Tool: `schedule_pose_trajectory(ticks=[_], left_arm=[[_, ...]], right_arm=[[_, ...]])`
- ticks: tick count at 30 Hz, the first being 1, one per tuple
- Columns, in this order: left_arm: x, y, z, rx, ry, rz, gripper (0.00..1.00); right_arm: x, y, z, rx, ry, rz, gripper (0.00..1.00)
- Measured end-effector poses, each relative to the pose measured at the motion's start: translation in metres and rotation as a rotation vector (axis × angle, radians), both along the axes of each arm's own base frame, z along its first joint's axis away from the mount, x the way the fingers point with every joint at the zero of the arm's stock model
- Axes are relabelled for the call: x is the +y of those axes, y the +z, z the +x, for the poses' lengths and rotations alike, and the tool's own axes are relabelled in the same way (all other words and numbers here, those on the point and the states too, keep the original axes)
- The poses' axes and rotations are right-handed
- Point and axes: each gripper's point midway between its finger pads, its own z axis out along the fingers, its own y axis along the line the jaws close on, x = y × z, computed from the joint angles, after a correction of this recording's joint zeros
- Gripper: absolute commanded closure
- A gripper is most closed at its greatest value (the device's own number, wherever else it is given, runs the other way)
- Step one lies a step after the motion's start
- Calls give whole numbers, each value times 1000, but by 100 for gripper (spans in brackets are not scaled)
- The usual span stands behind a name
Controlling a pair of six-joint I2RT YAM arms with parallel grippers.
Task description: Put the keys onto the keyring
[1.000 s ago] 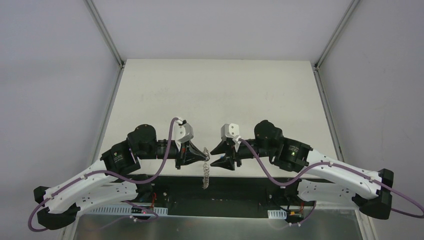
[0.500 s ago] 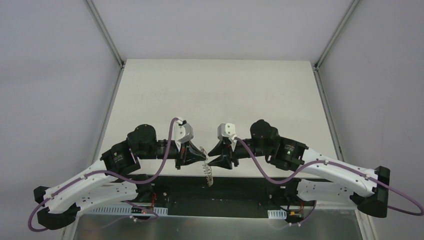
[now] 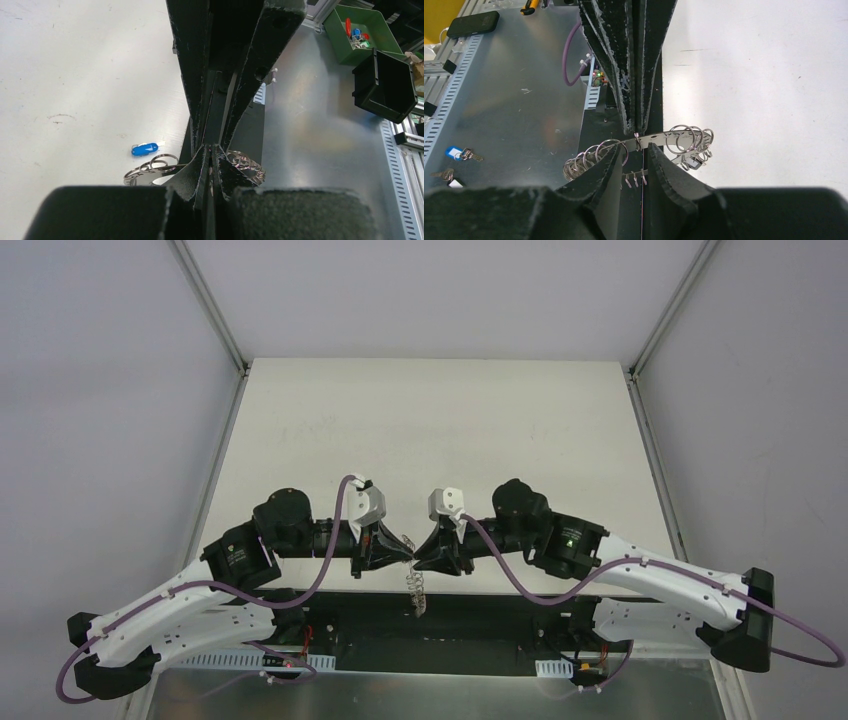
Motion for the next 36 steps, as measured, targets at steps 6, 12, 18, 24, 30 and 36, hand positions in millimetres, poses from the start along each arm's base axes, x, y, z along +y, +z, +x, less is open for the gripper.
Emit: schedule_pose_trajectory(ticks=[6, 12, 18, 24, 30, 36], left_arm=[[0, 0, -1, 1, -6, -1, 100], [0, 1, -2, 0, -11, -4, 100], [0, 2, -3, -1, -12, -6, 100], [4, 8, -5, -12, -12, -29, 72], [15, 27, -12, -61, -12, -108, 59], [14, 27, -10, -63, -10, -108, 55]], right_arm=[[2, -1, -1, 5, 8, 1, 86], [3, 0, -1, 7, 13, 5, 100], [3, 0, -1, 8, 13, 6, 100], [1, 4, -2, 15, 2, 14, 100], [-2, 16, -2, 58, -30, 14, 100], [-3, 29, -4, 102, -41, 18, 100]])
